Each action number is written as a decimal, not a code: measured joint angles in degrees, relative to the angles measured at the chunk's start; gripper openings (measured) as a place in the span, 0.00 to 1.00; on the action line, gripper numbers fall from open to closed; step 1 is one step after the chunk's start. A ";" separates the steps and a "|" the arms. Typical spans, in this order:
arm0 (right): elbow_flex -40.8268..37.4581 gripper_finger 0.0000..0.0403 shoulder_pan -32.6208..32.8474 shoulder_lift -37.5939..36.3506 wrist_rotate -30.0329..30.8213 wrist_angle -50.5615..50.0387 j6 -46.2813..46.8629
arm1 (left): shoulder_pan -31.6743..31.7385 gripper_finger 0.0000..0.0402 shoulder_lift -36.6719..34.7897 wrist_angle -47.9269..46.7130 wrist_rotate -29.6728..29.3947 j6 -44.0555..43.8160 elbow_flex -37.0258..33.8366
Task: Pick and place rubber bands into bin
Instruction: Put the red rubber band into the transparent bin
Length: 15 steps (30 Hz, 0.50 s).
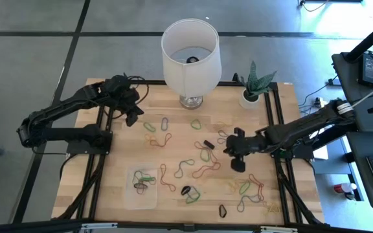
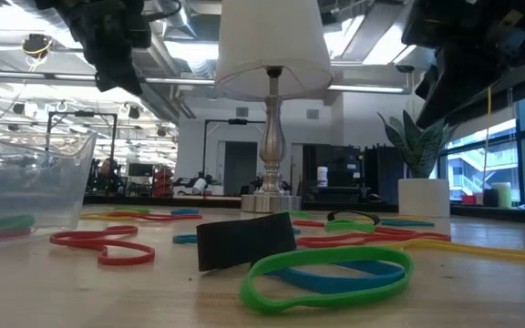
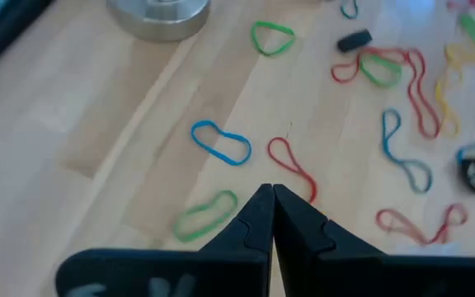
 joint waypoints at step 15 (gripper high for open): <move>-2.51 0.01 -5.75 -5.05 0.36 4.72 3.39 | 0.00 0.01 0.75 2.64 -3.57 -9.28 0.00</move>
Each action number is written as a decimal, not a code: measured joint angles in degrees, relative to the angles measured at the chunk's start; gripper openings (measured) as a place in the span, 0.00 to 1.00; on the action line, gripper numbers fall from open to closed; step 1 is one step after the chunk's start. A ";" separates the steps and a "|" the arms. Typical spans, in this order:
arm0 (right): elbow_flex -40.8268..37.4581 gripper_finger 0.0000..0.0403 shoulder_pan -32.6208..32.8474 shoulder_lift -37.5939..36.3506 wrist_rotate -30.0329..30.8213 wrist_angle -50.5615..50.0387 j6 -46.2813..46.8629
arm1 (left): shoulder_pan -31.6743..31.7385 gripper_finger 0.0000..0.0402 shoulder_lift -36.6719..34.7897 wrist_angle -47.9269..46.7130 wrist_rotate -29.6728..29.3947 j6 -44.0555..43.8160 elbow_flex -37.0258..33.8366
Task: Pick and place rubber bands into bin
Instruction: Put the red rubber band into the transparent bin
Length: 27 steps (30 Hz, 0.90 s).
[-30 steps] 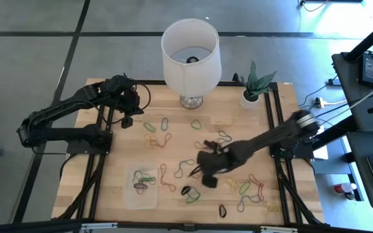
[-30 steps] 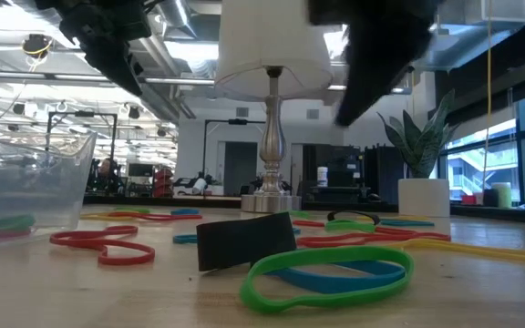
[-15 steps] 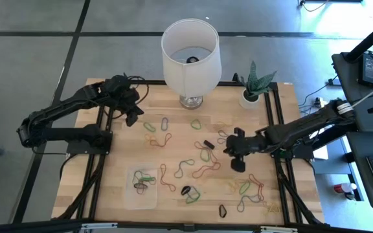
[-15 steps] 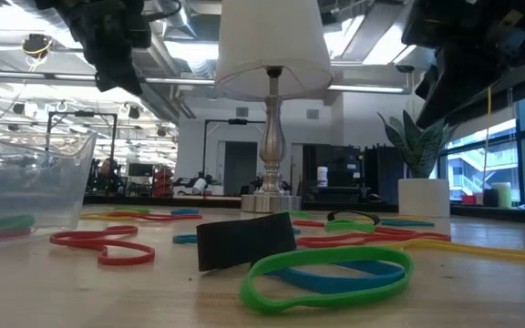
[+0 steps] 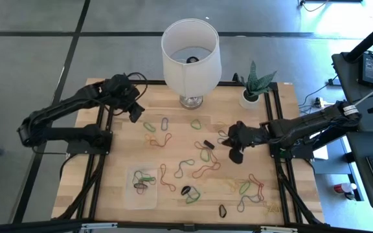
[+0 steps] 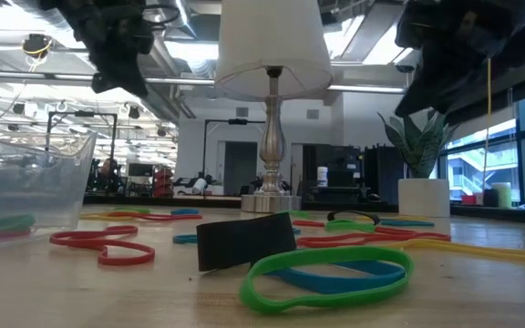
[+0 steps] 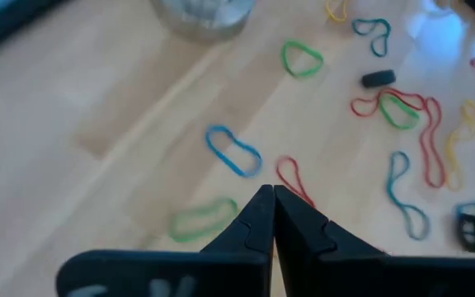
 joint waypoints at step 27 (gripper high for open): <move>0.02 0.01 -0.23 0.04 0.90 -7.90 2.51 | -33.17 0.10 27.61 1.97 -22.43 10.91 4.35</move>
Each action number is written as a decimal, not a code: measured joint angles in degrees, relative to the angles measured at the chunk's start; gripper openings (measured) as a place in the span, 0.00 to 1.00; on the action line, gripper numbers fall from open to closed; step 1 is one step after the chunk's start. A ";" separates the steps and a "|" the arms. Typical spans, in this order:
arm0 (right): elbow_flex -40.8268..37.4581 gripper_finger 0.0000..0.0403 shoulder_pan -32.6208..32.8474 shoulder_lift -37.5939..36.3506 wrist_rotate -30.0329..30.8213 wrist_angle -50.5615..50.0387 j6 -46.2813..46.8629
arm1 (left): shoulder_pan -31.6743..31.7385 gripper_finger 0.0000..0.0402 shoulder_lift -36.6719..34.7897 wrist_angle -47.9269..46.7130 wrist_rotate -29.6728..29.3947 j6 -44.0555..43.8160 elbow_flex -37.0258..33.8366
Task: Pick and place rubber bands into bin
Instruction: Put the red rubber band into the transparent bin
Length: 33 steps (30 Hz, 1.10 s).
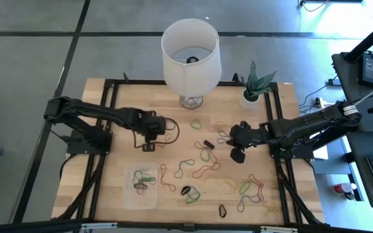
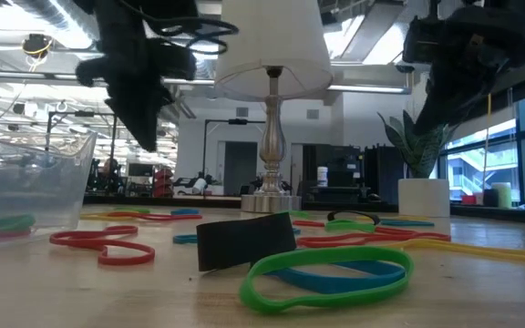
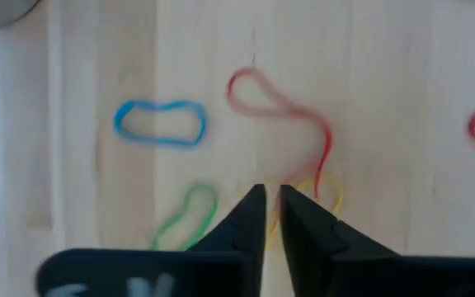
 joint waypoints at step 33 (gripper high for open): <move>0.00 0.01 0.00 0.02 -0.14 -6.50 -15.63 | -11.01 0.00 20.66 -22.15 -3.96 -25.22 26.33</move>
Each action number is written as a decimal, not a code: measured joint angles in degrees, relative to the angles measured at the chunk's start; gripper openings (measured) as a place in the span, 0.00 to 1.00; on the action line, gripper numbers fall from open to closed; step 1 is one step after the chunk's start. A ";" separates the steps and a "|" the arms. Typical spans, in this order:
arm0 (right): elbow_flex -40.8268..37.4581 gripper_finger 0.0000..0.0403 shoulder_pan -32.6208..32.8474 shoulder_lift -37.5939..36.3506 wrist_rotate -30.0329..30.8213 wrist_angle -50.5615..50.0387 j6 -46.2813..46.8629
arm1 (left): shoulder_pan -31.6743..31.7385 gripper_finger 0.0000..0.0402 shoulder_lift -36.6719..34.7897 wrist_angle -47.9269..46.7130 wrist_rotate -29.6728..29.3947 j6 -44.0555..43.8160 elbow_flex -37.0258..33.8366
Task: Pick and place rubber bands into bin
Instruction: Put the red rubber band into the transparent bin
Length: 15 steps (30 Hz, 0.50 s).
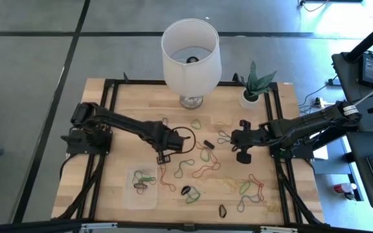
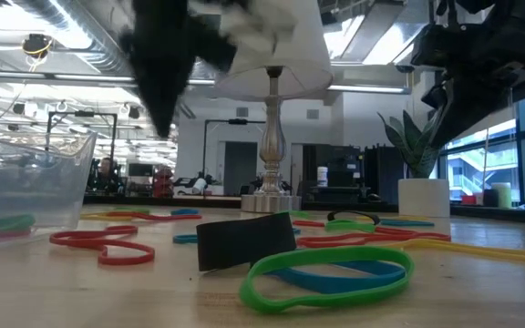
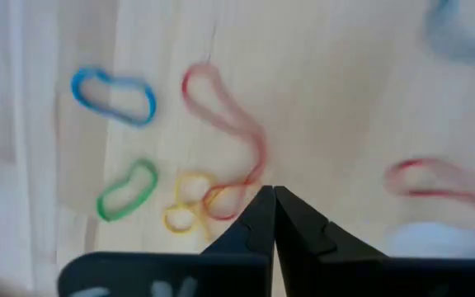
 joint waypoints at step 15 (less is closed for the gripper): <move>0.00 0.01 0.02 0.00 0.02 0.41 -2.59 | -2.44 0.15 1.71 4.84 -6.33 -4.00 0.78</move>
